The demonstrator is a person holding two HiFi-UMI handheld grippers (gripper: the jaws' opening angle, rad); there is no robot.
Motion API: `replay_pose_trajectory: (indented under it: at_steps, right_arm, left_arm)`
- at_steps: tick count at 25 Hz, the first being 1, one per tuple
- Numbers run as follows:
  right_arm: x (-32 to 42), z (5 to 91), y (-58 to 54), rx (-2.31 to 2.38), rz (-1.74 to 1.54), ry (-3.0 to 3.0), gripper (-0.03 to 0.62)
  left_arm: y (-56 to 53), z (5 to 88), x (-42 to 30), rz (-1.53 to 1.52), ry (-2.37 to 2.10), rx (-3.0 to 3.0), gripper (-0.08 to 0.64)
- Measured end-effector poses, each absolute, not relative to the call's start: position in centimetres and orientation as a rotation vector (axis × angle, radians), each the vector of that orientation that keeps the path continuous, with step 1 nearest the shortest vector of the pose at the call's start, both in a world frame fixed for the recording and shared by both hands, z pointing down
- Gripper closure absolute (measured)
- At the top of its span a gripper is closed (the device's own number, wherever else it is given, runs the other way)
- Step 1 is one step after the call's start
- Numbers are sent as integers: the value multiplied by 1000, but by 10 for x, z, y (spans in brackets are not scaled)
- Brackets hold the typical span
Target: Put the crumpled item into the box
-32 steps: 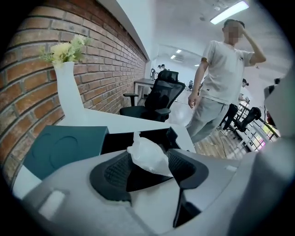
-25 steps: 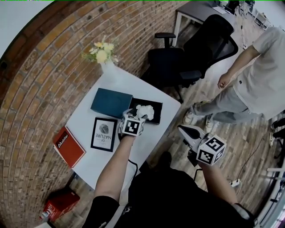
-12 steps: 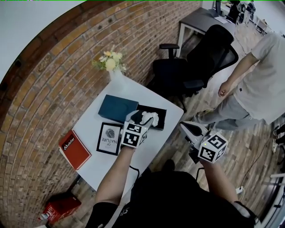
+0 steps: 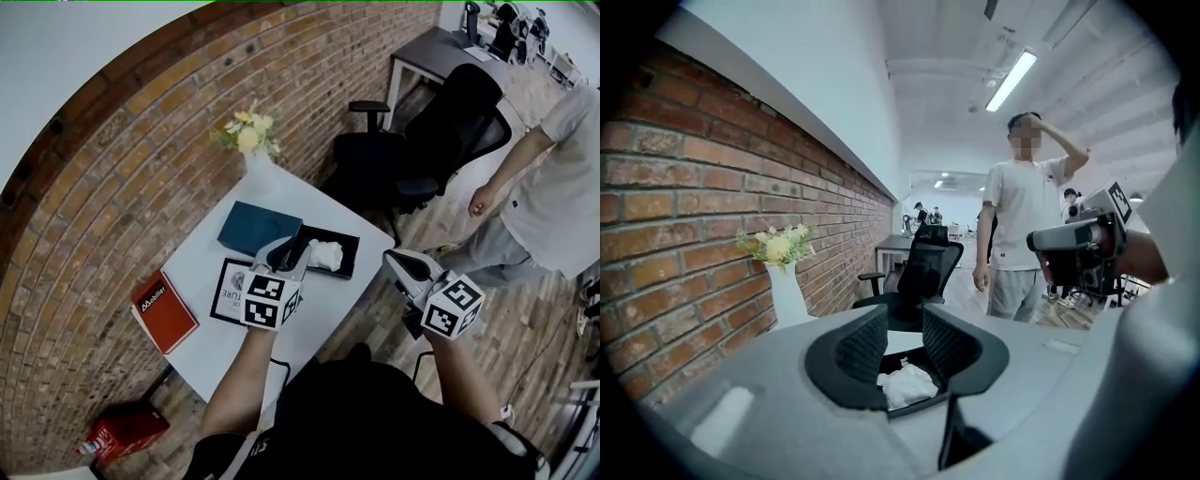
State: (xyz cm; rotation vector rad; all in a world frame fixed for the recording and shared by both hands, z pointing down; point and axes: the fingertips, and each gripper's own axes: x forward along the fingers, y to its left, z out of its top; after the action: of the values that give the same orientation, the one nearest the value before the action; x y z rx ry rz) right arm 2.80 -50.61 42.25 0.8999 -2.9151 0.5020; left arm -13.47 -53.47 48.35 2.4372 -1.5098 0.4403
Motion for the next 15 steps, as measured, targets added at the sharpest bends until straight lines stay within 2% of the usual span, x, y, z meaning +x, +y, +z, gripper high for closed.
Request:
replay_pose_trajectory:
  at_steps: [8, 15]
  right_arm:
    - [27, 412, -507, 908, 423, -2934, 594]
    - [34, 405, -506, 939, 381, -2953, 594]
  left_arm:
    - [-517, 435, -161, 299, -1640, 2453, 533]
    - [-507, 410, -167, 274, -1709, 2474, 551]
